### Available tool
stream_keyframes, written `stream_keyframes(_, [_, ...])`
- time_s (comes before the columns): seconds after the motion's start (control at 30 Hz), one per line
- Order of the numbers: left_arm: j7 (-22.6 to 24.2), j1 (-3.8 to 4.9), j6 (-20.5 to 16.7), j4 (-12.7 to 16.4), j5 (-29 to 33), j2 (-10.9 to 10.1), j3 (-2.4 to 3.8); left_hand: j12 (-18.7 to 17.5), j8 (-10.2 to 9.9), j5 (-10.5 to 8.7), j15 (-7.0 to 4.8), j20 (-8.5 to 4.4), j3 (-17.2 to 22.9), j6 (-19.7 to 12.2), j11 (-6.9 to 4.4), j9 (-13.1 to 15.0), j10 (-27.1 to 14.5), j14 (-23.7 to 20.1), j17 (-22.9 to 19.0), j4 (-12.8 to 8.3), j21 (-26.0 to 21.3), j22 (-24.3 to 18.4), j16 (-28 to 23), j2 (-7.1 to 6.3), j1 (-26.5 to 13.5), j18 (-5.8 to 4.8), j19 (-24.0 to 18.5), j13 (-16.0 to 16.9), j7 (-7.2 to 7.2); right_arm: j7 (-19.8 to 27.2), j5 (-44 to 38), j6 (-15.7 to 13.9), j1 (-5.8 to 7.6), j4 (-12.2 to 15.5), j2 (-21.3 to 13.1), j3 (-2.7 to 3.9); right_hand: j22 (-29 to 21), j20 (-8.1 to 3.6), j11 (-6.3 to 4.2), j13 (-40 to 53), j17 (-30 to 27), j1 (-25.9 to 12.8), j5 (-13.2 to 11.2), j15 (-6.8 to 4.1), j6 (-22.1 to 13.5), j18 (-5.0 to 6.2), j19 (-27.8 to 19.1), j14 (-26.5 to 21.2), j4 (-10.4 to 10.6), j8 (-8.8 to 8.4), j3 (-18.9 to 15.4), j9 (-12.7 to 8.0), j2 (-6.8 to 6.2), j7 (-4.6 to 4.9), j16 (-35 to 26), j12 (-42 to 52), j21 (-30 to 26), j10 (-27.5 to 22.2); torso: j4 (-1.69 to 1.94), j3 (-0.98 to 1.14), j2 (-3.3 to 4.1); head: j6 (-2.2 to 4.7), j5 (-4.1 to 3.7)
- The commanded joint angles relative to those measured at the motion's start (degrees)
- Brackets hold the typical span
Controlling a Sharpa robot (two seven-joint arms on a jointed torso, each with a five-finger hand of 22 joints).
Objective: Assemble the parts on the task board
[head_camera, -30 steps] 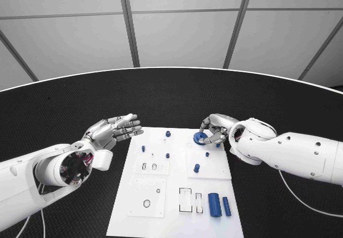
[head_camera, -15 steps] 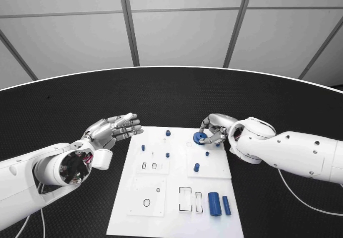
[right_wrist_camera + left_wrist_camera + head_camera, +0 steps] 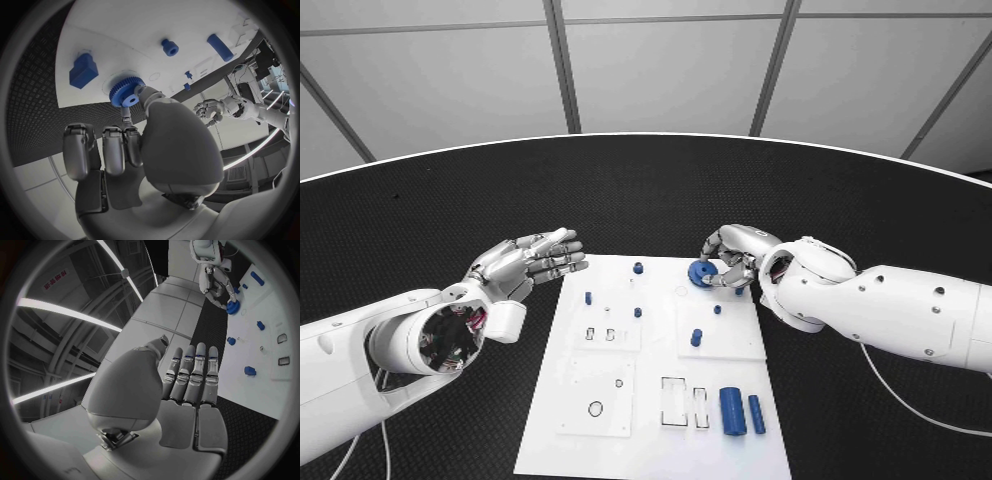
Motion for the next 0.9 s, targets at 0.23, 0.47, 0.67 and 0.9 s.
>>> stream_keyframes(0.23, [-0.1,0.0,0.1,-0.6,0.0,0.4,0.0,-0.3,-0.3,0.0,0.16,0.02,0.4,-0.2,0.09,-0.1,0.3,-0.3,0.1,-0.1,-0.3,-0.1,-0.2,-0.04,0.5,0.59,0.4,0.0,2.64,0.0,-4.1,-3.4,0.02,5.6,-0.6,0.09,12.9,-0.46,-0.48,15.1,14.5,-1.9,1.2,-0.41,2.0,-1.33,5.1,5.9,-0.7,-0.26,1.9,0.1,-0.01,-0.77,0.3,0.3,0.7,6.0,-0.08,-0.06,-0.22,0.49,-0.08])
stream_keyframes(0.47, [-0.1,0.0,0.2,-0.9,0.0,0.7,0.0,-0.3,-0.3,0.0,0.16,0.02,0.4,-0.2,0.09,-0.1,0.3,-0.3,0.1,-0.1,-0.3,-0.1,-0.2,-0.04,0.5,0.59,0.4,0.0,2.64,-0.9,-7.8,-4.5,0.03,6.5,2.4,0.15,13.1,-0.48,-0.41,15.1,14.4,-2.8,1.6,-0.39,1.8,-1.36,5.2,5.9,-0.9,-0.79,2.8,-0.1,-0.27,-0.65,0.3,0.3,0.8,6.0,0.22,-0.21,-0.05,0.79,0.1])
stream_keyframes(0.67, [-0.1,0.0,0.2,-1.0,0.0,1.0,0.0,-0.3,-0.3,0.0,0.16,0.02,0.4,-0.2,0.09,-0.1,0.3,-0.3,0.1,-0.1,-0.3,-0.1,-0.2,-0.04,0.5,0.59,0.4,0.0,2.64,-1.6,-8.9,-5.4,0.03,4.2,6.6,0.19,13.2,-0.45,-0.37,15.1,14.3,-3.1,1.7,-0.34,1.8,-1.37,5.2,5.9,-1.1,-1.01,3.2,-0.2,-0.24,-0.6,0.3,0.3,0.8,6.0,0.25,-0.31,-0.01,0.84,0.34])
stream_keyframes(0.9, [-0.2,0.0,0.2,-1.0,0.0,1.2,0.0,-0.3,-0.3,0.0,0.17,0.02,0.5,-0.2,0.1,-0.1,0.3,-0.4,0.1,-0.2,-0.3,-0.2,-0.2,-0.07,0.5,0.59,0.4,0.0,2.65,-1.5,-9.2,-4.8,0.03,0.1,11.9,0.2,13.2,-0.43,-0.36,15.1,14.3,-3.2,1.8,-0.31,1.8,-1.38,5.2,5.9,-1.3,-1.11,3.6,-0.2,-0.16,-0.58,0.3,0.3,0.8,6.0,0.39,-0.47,0.15,0.94,0.38])
